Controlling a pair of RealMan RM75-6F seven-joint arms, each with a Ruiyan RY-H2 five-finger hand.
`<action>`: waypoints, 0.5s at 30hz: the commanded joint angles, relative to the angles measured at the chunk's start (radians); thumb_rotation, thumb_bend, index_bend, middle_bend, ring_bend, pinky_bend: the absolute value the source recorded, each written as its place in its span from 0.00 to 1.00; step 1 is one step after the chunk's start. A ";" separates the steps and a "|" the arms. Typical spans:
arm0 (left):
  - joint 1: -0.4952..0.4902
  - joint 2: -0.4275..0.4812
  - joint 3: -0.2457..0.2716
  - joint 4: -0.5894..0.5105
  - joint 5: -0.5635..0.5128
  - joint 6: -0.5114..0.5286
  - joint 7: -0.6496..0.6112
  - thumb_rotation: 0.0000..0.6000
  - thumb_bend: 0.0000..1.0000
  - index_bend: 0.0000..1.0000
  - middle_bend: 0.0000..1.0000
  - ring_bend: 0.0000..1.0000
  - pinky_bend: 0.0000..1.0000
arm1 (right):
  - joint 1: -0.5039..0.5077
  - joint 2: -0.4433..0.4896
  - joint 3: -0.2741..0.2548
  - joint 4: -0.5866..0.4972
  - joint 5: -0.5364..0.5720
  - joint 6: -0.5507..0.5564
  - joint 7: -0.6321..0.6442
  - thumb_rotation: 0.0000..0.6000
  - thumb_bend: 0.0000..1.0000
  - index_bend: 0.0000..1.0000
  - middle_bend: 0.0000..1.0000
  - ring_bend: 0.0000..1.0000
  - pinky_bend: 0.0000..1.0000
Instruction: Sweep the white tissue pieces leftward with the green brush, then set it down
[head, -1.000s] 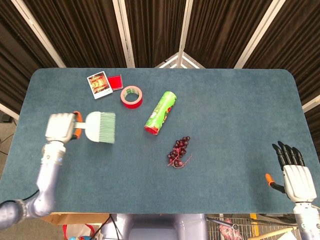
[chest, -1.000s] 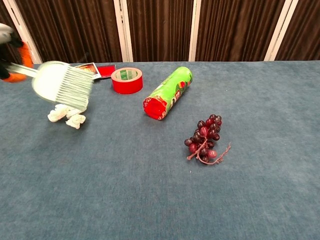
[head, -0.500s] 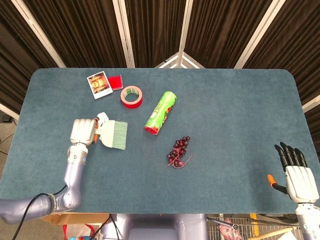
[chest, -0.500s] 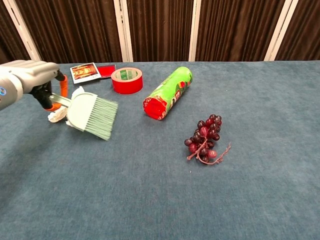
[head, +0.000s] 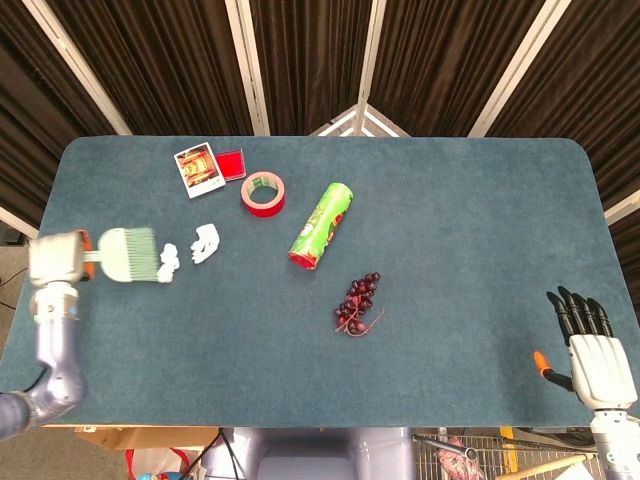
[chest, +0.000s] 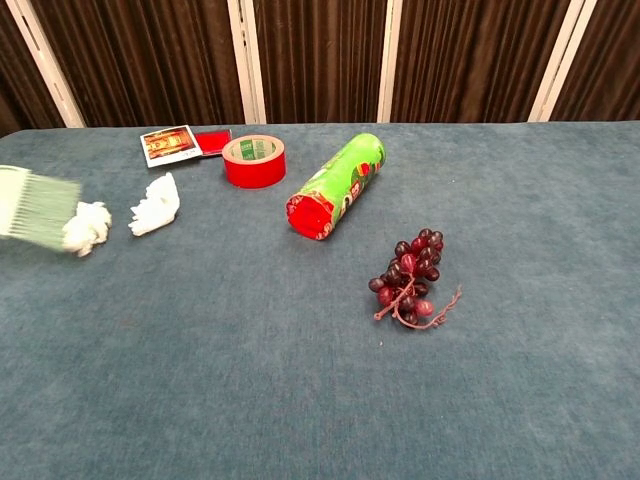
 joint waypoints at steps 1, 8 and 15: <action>0.051 0.065 -0.010 0.007 0.026 -0.008 -0.090 1.00 0.70 0.77 1.00 1.00 1.00 | 0.000 -0.001 0.000 -0.001 -0.002 0.001 -0.002 1.00 0.32 0.00 0.00 0.00 0.00; 0.065 0.125 -0.059 -0.074 0.085 -0.007 -0.202 1.00 0.70 0.77 1.00 1.00 1.00 | 0.004 -0.006 0.002 -0.002 -0.004 -0.003 -0.010 1.00 0.32 0.00 0.00 0.00 0.00; -0.100 -0.052 -0.113 -0.095 0.011 -0.006 -0.048 1.00 0.70 0.77 1.00 1.00 1.00 | 0.014 -0.008 0.003 -0.001 0.003 -0.023 -0.005 1.00 0.32 0.00 0.00 0.00 0.00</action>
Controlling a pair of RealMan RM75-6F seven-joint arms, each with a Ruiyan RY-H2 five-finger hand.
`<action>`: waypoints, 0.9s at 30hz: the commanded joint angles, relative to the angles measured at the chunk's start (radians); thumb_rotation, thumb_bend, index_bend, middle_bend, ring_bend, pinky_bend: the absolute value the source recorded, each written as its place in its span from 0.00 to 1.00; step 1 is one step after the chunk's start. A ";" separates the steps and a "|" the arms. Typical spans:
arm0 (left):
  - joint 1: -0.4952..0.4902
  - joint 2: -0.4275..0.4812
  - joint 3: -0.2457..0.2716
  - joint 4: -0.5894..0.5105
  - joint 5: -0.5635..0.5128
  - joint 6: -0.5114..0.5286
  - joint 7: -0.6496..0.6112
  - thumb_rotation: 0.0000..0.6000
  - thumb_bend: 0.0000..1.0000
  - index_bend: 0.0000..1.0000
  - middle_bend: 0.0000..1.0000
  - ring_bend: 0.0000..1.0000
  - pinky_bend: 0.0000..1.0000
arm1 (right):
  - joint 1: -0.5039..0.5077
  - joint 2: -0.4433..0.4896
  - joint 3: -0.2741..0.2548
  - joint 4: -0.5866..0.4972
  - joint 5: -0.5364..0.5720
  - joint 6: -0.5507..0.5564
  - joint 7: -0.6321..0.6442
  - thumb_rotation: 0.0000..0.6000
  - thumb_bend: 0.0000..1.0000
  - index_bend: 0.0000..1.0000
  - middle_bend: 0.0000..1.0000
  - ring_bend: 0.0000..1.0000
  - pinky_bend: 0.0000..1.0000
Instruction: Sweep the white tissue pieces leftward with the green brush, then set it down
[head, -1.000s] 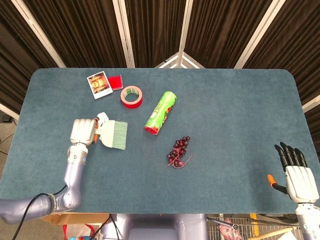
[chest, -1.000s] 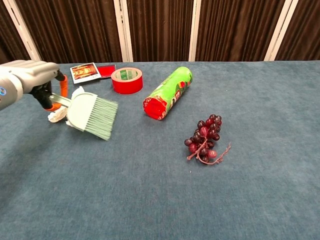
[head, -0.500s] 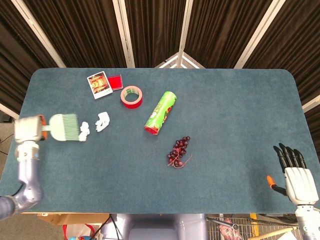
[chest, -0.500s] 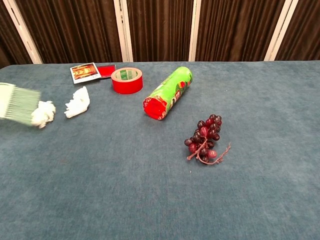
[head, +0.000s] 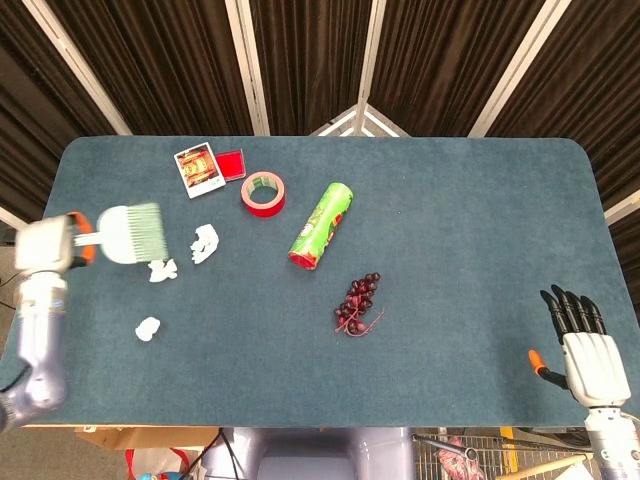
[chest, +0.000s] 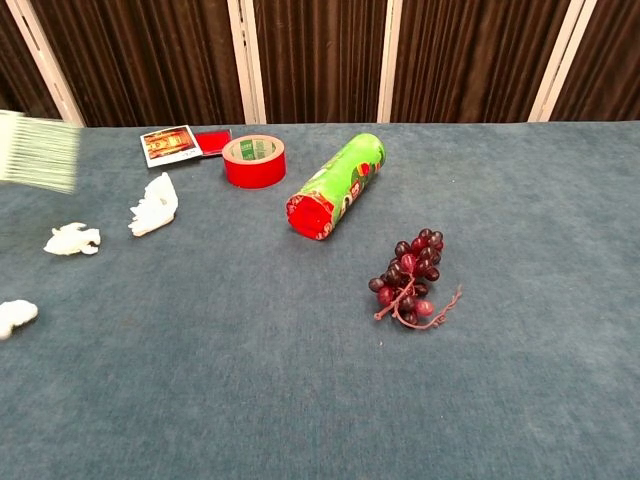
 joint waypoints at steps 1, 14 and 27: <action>-0.112 -0.131 -0.043 0.051 -0.071 0.000 0.105 1.00 0.70 0.77 1.00 1.00 1.00 | 0.003 0.000 0.000 0.001 0.004 -0.007 0.003 1.00 0.32 0.00 0.00 0.00 0.00; -0.307 -0.371 -0.076 0.328 -0.283 -0.112 0.280 1.00 0.70 0.77 1.00 1.00 1.00 | 0.014 0.009 0.006 0.002 0.035 -0.042 0.031 1.00 0.32 0.00 0.00 0.00 0.00; -0.130 -0.118 0.001 0.101 -0.287 -0.023 0.246 1.00 0.70 0.77 1.00 1.00 1.00 | 0.007 0.010 -0.007 -0.005 -0.001 -0.019 0.025 1.00 0.32 0.00 0.00 0.00 0.00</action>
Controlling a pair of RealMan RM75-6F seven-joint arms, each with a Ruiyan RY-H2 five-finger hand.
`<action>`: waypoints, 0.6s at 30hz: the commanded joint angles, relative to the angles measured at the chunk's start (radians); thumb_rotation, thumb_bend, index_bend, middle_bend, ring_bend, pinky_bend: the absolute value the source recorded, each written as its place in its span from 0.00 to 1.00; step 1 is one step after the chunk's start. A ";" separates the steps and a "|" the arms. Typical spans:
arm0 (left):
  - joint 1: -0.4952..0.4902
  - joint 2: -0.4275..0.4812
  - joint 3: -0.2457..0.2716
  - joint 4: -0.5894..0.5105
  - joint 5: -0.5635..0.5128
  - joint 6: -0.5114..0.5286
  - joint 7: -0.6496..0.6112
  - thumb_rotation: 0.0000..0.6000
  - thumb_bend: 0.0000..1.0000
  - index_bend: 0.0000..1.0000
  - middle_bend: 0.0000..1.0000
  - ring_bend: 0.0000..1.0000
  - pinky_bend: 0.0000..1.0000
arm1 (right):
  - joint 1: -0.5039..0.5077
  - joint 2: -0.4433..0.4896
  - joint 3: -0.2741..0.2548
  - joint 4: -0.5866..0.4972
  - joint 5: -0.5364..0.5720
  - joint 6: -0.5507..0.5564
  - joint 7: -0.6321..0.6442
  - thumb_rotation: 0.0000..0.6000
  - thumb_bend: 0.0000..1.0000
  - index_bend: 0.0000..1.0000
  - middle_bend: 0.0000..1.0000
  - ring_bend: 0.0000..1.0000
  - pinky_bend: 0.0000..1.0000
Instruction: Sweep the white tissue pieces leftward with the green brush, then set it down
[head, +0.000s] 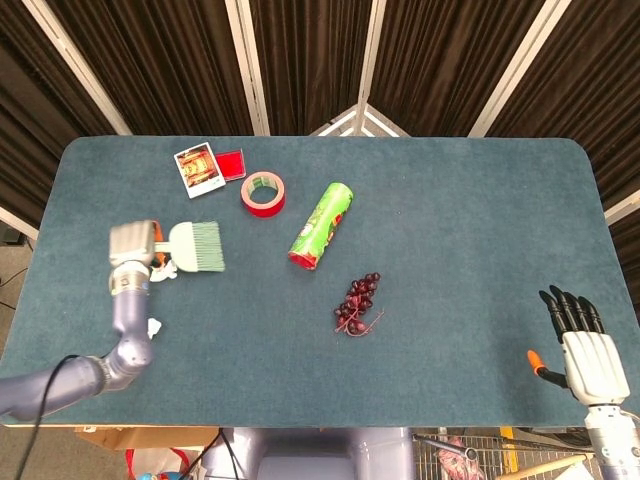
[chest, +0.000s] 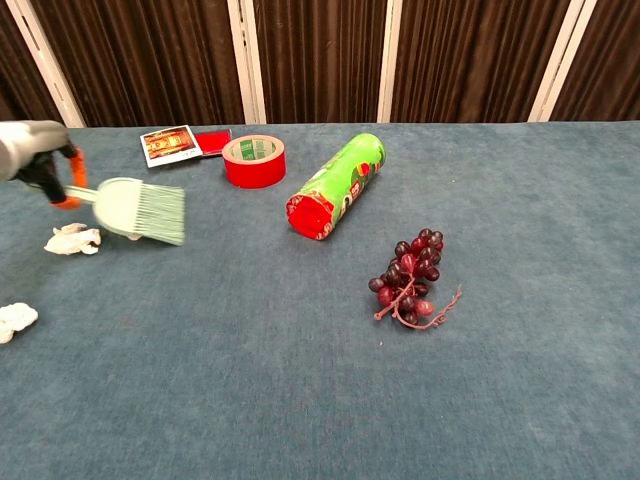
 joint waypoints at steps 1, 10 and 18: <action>0.087 0.148 0.024 -0.137 0.033 0.051 -0.045 1.00 0.70 0.77 1.00 1.00 1.00 | 0.000 -0.002 -0.003 0.000 -0.010 0.006 -0.005 1.00 0.32 0.00 0.00 0.00 0.00; 0.230 0.391 0.066 -0.286 0.061 0.060 -0.148 1.00 0.70 0.77 1.00 1.00 1.00 | -0.003 -0.004 -0.006 -0.003 -0.025 0.019 -0.012 1.00 0.32 0.00 0.00 0.00 0.00; 0.341 0.508 0.032 -0.428 0.325 0.092 -0.435 1.00 0.70 0.76 1.00 1.00 1.00 | -0.002 -0.008 -0.005 -0.007 -0.020 0.016 -0.033 1.00 0.32 0.00 0.00 0.00 0.00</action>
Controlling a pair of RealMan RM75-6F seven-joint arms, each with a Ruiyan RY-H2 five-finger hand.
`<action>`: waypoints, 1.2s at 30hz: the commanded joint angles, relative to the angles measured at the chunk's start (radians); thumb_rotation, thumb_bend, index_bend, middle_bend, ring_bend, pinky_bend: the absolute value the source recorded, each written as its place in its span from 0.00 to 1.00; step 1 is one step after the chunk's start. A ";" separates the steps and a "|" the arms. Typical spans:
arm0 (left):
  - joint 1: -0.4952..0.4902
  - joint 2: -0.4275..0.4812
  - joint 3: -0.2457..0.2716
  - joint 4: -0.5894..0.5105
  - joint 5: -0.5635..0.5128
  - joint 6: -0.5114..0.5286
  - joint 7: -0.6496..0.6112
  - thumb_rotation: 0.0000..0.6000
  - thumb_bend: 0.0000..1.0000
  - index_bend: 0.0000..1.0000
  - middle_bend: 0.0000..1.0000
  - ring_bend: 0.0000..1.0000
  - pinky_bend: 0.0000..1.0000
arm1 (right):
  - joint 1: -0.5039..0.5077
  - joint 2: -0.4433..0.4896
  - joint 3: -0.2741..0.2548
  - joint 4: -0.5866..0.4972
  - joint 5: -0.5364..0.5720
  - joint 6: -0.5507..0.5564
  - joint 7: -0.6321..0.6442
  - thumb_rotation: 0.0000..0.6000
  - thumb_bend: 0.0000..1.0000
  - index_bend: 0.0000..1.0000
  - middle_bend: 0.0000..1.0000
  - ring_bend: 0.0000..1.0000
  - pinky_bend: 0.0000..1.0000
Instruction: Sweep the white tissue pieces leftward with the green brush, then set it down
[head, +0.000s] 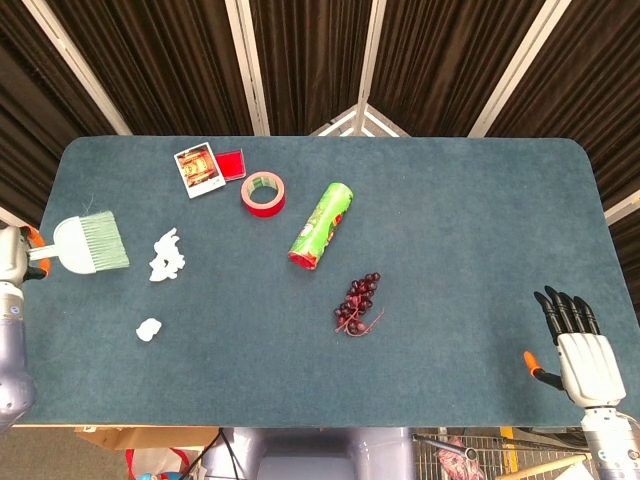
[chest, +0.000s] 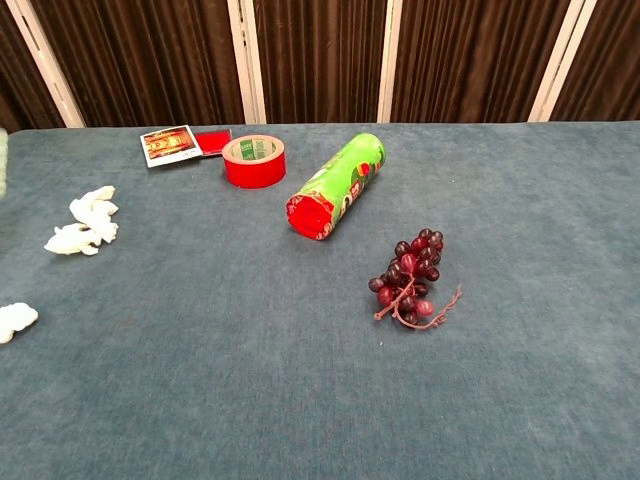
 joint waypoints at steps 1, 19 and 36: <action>0.071 0.062 -0.007 -0.105 0.193 0.028 -0.155 1.00 0.69 0.76 1.00 1.00 1.00 | 0.002 -0.003 0.000 0.002 0.001 -0.004 -0.008 1.00 0.32 0.00 0.00 0.00 0.00; 0.101 -0.240 0.234 -0.274 0.552 0.095 0.022 1.00 0.36 0.48 0.99 1.00 1.00 | -0.001 0.000 0.002 0.002 0.018 -0.007 -0.004 1.00 0.32 0.00 0.00 0.00 0.00; 0.267 -0.142 0.333 -0.195 0.902 0.332 -0.231 1.00 0.02 0.00 0.01 0.05 0.21 | 0.002 0.001 -0.001 0.002 0.009 -0.008 -0.009 1.00 0.32 0.00 0.00 0.00 0.00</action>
